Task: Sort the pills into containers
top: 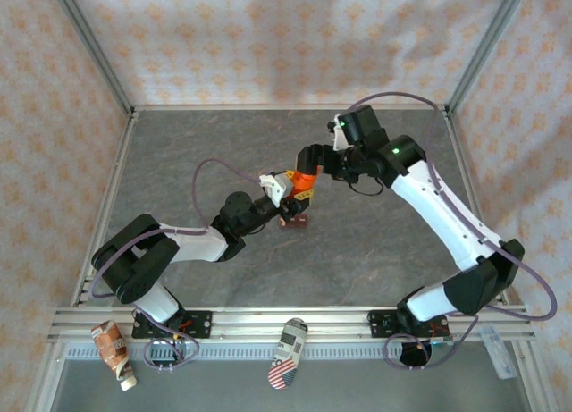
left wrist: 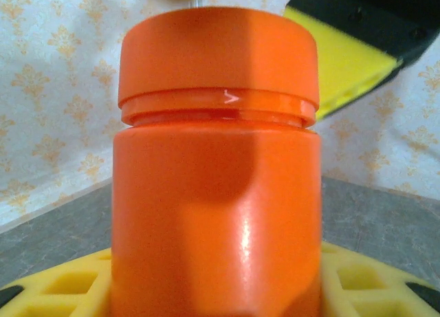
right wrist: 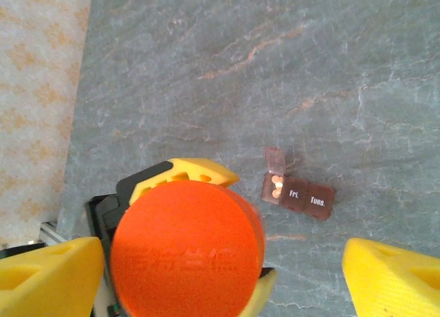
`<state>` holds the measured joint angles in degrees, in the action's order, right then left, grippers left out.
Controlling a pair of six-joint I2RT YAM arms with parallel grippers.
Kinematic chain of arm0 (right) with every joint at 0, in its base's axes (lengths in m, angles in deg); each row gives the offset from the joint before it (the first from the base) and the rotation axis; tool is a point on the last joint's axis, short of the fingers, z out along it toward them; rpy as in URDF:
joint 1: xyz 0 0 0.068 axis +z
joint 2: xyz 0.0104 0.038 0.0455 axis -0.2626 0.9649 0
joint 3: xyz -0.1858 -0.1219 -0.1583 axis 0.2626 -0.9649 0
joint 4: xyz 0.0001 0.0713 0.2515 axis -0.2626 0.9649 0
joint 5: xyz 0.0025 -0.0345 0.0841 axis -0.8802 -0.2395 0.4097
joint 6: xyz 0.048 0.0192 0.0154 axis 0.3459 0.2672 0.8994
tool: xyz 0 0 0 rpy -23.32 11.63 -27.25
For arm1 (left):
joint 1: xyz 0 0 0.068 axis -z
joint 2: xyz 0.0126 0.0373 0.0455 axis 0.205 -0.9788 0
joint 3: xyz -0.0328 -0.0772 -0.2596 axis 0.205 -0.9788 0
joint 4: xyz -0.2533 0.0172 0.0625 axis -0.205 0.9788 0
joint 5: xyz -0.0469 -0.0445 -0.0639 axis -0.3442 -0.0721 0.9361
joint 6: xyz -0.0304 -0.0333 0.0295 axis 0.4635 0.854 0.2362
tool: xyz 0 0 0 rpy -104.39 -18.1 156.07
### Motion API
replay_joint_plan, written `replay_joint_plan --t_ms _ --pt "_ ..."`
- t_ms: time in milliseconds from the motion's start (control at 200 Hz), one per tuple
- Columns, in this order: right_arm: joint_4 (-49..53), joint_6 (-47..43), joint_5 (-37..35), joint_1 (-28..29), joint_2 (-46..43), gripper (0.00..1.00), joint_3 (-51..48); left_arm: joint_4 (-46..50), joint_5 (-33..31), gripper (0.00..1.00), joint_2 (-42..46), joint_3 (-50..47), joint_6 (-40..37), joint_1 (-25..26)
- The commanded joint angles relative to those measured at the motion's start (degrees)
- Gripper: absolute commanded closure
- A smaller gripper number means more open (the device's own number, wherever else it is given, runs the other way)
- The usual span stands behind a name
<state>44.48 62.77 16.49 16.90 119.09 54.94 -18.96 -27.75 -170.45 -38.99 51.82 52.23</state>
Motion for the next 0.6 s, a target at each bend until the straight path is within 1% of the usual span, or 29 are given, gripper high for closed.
replay_joint_plan --t_ms 0,110,145,250,340,430,596 --pt "3.37 -3.92 -0.03 -1.03 -3.58 0.09 3.69 -4.43 -0.08 1.0 -0.38 -0.17 0.86 0.36" --pt "4.33 -9.04 0.33 -2.04 -4.59 0.1 4.94 -4.43 2.45 1.0 -0.4 -0.14 1.8 0.27" --pt "4.97 -12.3 0.63 -2.06 -4.56 0.1 5.48 -4.47 3.53 1.0 -0.36 -0.05 2.2 0.2" --pt "6.62 -23.19 4.68 -2.06 -4.88 0.12 5.31 -4.43 7.43 1.0 -0.23 0.51 4.4 -0.27" --pt "8.04 -28.57 5.46 -2.06 -5.01 0.12 5.12 -4.44 11.63 1.0 -0.29 1.41 7.04 -0.72" --pt "9.85 -30.59 6.3 -2.06 -4.19 0.12 6.18 -4.45 14.34 1.0 -0.45 2.26 9.02 -0.92" --pt "11.48 -31.06 7.74 -2.03 -1.94 0.13 7.65 -4.35 16.3 1.0 -0.91 3.36 10.53 -1.03"
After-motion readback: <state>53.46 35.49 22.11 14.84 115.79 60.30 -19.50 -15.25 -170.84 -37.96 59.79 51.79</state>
